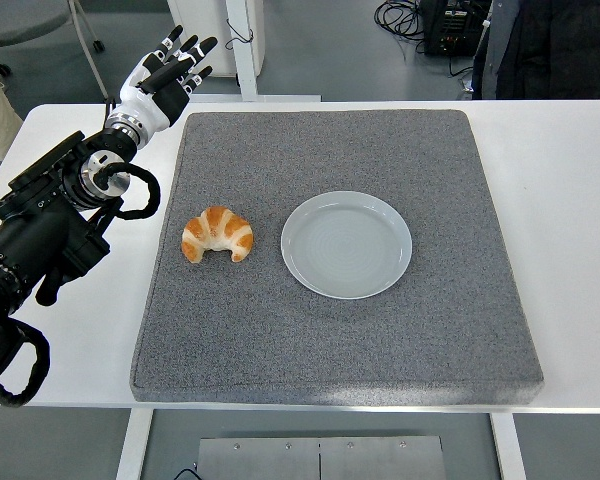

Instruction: Place the bread on the plate

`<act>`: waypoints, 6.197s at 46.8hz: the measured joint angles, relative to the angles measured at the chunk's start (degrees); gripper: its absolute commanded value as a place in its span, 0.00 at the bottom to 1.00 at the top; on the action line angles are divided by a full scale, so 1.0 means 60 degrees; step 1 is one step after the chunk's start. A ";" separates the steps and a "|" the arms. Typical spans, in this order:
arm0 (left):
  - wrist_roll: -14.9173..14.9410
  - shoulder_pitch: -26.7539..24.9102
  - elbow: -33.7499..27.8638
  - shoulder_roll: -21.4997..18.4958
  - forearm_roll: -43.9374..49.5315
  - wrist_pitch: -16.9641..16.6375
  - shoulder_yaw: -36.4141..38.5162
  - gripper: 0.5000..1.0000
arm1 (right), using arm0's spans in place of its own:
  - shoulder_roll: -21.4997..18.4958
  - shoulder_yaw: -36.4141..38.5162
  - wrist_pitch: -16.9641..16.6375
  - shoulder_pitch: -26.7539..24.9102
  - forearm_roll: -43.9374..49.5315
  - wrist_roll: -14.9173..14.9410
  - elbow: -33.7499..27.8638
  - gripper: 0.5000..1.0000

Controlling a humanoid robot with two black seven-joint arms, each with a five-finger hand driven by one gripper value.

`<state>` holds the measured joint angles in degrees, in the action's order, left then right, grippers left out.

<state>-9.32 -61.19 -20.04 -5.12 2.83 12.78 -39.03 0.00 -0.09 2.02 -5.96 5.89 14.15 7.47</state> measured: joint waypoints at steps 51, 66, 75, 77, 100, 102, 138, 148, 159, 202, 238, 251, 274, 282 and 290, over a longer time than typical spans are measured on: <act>0.0132 -0.0010 -0.1056 -0.0295 -0.0165 0.0123 0.0738 0.99 | 0.0000 0.0003 0.0000 -0.0002 0.0002 -0.0001 0.0000 1.00; 0.0120 0.0262 -0.2601 -0.1537 -0.0168 0.0118 0.1717 0.99 | 0.0000 0.0000 0.0000 0.0001 0.0001 0.0000 0.0000 1.00; 0.0114 0.0492 -0.3833 -0.2460 -0.0190 0.0086 0.1990 0.99 | 0.0000 0.0000 0.0001 0.0002 0.0002 0.0000 0.0000 1.00; 0.0097 0.0561 -0.4183 -0.2689 -0.0202 0.0075 0.2045 0.99 | 0.0000 0.0000 0.0000 0.0002 0.0005 -0.0001 0.0000 1.00; -0.0015 0.0908 -0.6315 -0.4724 -0.3205 0.0759 0.2059 0.99 | 0.0000 0.0003 0.0000 0.0004 0.0001 0.0001 0.0000 1.00; -0.0016 0.0950 -0.6561 -0.4890 -0.3419 0.0844 0.2063 0.99 | 0.0000 0.0002 0.0001 0.0000 0.0000 -0.0001 0.0000 1.00; -0.0264 0.1497 -0.8616 -0.6449 -0.7260 0.0857 0.1944 0.99 | 0.0000 0.0000 0.0000 0.0003 0.0006 0.0000 0.0000 1.00; -0.0434 0.1507 -0.8829 -0.6609 -0.8606 0.0812 0.1934 0.99 | 0.0000 0.0000 0.0000 0.0003 0.0001 0.0000 0.0000 1.00; -0.0668 0.1804 -0.9291 -0.6646 -0.9922 0.0425 0.2040 0.99 | 0.0000 0.0000 0.0000 0.0003 0.0000 0.0000 0.0000 1.00; -0.0997 0.2610 -0.9152 -0.6332 -1.2241 -0.1003 0.2377 0.94 | 0.0000 0.0001 0.0000 0.0003 0.0001 -0.0002 0.0000 1.00; -0.1062 0.2962 -0.8143 -0.5155 -1.3173 -0.2976 0.3023 0.94 | 0.0000 0.0000 0.0000 0.0005 0.0002 -0.0001 0.0000 1.00; -0.1067 0.2957 -0.7676 -0.4839 -1.3197 -0.3322 0.3030 0.94 | 0.0000 0.0001 0.0000 0.0003 0.0000 -0.0002 0.0000 1.00; -0.1087 0.2959 -0.7472 -0.4552 -1.3168 -0.3606 0.3035 0.87 | 0.0000 0.0002 0.0000 0.0006 0.0000 0.0000 0.0000 1.00; -0.1084 0.2975 -0.7316 -0.4452 -1.3158 -0.3726 0.3035 0.87 | 0.0000 0.0002 0.0000 0.0004 0.0000 -0.0001 0.0000 1.00; -0.1083 0.2997 -0.7164 -0.4314 -1.3162 -0.3860 0.3041 0.86 | 0.0000 -0.0001 0.0000 0.0000 0.0002 -0.0001 0.0000 1.00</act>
<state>-15.82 -43.21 -63.02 -31.01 -76.14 -10.38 -20.79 0.00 -0.09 2.02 -5.96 5.90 14.15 7.47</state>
